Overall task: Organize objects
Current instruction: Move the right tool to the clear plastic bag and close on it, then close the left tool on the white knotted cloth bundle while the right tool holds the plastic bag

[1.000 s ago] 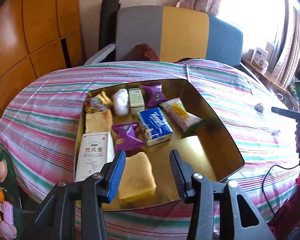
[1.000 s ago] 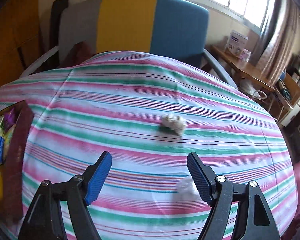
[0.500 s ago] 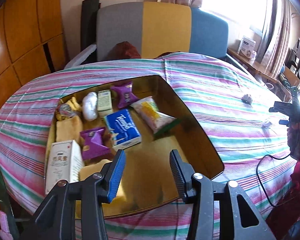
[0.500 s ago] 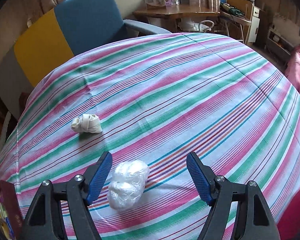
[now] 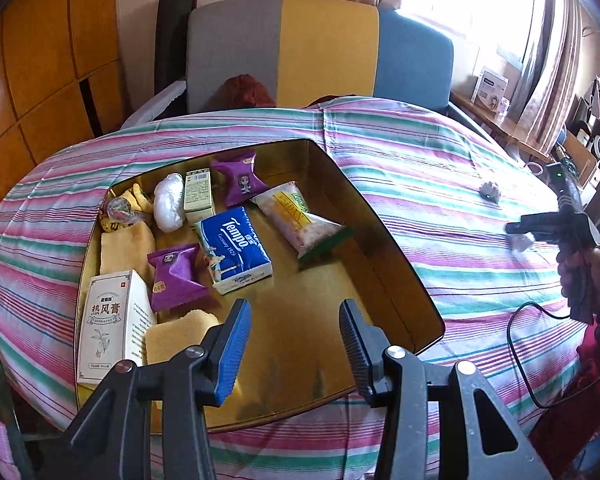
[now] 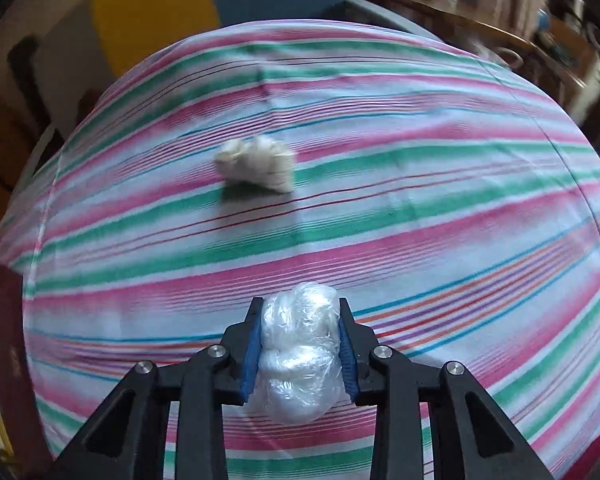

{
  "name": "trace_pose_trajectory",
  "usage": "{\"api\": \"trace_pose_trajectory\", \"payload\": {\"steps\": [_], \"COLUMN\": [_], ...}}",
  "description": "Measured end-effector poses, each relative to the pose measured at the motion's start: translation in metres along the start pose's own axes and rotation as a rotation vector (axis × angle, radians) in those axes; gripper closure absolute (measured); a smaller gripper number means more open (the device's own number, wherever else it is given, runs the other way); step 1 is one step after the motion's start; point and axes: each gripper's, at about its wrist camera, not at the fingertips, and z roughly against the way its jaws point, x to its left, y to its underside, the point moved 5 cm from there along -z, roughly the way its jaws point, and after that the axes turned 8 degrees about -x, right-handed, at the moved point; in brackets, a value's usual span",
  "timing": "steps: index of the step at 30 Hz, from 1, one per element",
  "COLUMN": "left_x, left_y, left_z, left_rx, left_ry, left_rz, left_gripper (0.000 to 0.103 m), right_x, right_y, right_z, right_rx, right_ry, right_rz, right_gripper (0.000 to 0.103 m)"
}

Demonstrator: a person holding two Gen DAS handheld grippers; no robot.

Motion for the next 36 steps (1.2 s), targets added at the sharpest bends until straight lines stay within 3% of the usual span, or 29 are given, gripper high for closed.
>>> {"api": "trace_pose_trajectory", "payload": {"steps": [4,7,15,20,24,30,32,36], "left_x": [0.001,0.003,0.003,-0.01,-0.024,-0.04,-0.044,-0.052], "left_y": [0.001,0.001,-0.01,-0.019,-0.025,-0.031,-0.032,-0.037], "left_z": [-0.003,-0.005,-0.012,-0.017,-0.02,-0.028,-0.031,-0.038], "left_rx": [0.011,0.015,0.011,0.003,0.001,0.009,0.011,0.024], "left_ry": [-0.003,-0.02,-0.064,-0.05,-0.032,-0.021,-0.019,-0.003], "left_rz": [0.003,0.002,-0.019,-0.051,-0.071,-0.097,-0.104,-0.104], "left_gripper": [0.057,0.057,0.057,0.057,0.057,0.057,0.057,0.057], "right_x": [0.065,0.09,0.072,0.052,0.054,0.048,0.047,0.043], "right_y": [0.016,0.024,0.015,0.011,0.009,0.008,0.007,0.005], "right_z": [0.001,0.0,-0.002,-0.001,-0.004,-0.005,-0.005,-0.004], "right_rx": [-0.007,-0.024,-0.013,-0.008,0.001,0.022,0.027,0.026], "right_ry": [-0.113,-0.135,-0.079,0.004,0.011,-0.004,0.003,-0.001], "right_rz": [0.259,0.356,0.312,0.277,0.281,0.221,0.221,0.19], "right_gripper": [0.07,0.07,0.07,0.069,0.068,0.059,0.042,0.037]}}
